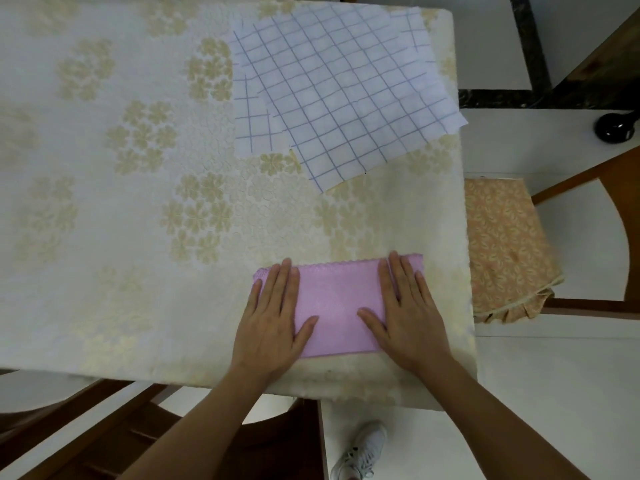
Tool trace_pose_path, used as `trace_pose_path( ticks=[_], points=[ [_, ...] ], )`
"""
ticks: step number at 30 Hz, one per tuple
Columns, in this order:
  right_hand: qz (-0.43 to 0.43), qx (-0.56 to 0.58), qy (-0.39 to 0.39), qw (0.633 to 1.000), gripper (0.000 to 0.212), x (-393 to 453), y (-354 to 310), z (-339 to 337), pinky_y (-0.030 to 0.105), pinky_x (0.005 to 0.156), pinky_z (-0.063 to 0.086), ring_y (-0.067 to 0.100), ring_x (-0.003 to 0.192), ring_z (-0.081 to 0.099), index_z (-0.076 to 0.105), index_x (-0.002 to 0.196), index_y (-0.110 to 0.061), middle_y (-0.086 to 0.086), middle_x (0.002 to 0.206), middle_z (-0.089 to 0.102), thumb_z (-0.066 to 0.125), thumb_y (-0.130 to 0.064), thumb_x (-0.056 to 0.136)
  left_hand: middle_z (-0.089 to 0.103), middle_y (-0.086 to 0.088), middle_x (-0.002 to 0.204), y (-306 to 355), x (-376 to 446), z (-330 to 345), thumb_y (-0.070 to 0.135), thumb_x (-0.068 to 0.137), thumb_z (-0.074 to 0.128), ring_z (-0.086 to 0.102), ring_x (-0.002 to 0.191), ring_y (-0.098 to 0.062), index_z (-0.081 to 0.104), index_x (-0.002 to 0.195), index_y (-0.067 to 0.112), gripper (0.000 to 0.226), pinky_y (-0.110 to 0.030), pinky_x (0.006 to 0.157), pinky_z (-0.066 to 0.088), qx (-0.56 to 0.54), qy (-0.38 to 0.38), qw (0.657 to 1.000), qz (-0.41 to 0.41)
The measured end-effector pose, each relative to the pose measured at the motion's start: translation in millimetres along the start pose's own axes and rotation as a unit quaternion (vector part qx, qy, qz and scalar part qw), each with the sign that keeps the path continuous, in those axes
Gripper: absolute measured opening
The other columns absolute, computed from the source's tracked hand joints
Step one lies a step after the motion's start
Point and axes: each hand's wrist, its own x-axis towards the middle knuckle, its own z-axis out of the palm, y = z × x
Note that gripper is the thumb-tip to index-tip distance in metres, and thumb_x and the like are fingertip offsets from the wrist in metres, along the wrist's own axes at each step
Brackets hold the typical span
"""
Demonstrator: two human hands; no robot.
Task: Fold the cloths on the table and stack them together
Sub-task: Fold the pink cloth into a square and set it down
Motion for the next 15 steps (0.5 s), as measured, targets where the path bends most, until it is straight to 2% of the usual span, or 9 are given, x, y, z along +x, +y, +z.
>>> trace_pose_path(
  ticks=[5, 9, 13, 15],
  points=[
    [0.003, -0.002, -0.002, 1.000, 0.086, -4, 6, -1, 0.040, 0.126, 0.008, 0.021, 0.155, -0.003, 0.001, 0.159, -0.010, 0.010, 0.168, -0.001, 0.023, -0.067, 0.099, 0.007, -0.014, 0.166, -11, -7, 1, 0.058, 0.100, 0.028, 0.005, 0.154, -0.026, 0.012, 0.157, 0.005, 0.079, -0.047, 0.123, 0.018, 0.006, 0.014, 1.000, -0.011],
    [0.002, 0.001, 0.007, 1.000, 0.086, -3, 6, 1, 0.041, 0.125, 0.010, 0.022, 0.155, 0.000, 0.003, 0.159, -0.008, 0.011, 0.168, 0.002, 0.026, -0.066, 0.099, 0.004, -0.012, 0.166, -10, -5, 3, 0.058, 0.099, 0.029, 0.004, 0.154, -0.025, 0.010, 0.157, 0.006, 0.080, -0.046, 0.123, 0.016, 0.003, 0.015, 1.000, -0.015],
    [0.001, -0.006, -0.005, 1.000, 0.085, -3, 5, -4, 0.042, 0.124, 0.012, 0.023, 0.155, 0.000, 0.007, 0.159, -0.006, 0.012, 0.167, 0.004, 0.020, -0.066, 0.100, 0.005, -0.013, 0.166, -11, -6, -2, 0.058, 0.099, 0.025, 0.005, 0.153, -0.026, 0.010, 0.157, 0.006, 0.080, -0.054, 0.120, 0.020, 0.022, -0.006, 1.000, -0.011],
    [-0.003, 0.000, -0.006, 1.000, 0.083, -5, 5, -9, 0.043, 0.123, 0.014, 0.025, 0.155, 0.005, 0.014, 0.158, -0.005, 0.013, 0.167, 0.009, 0.020, -0.064, 0.101, 0.010, -0.014, 0.165, -10, -4, -9, 0.058, 0.098, 0.026, 0.010, 0.153, -0.028, 0.014, 0.157, 0.006, 0.079, -0.058, 0.119, 0.017, 0.033, 0.005, 0.999, 0.006]
  ],
)
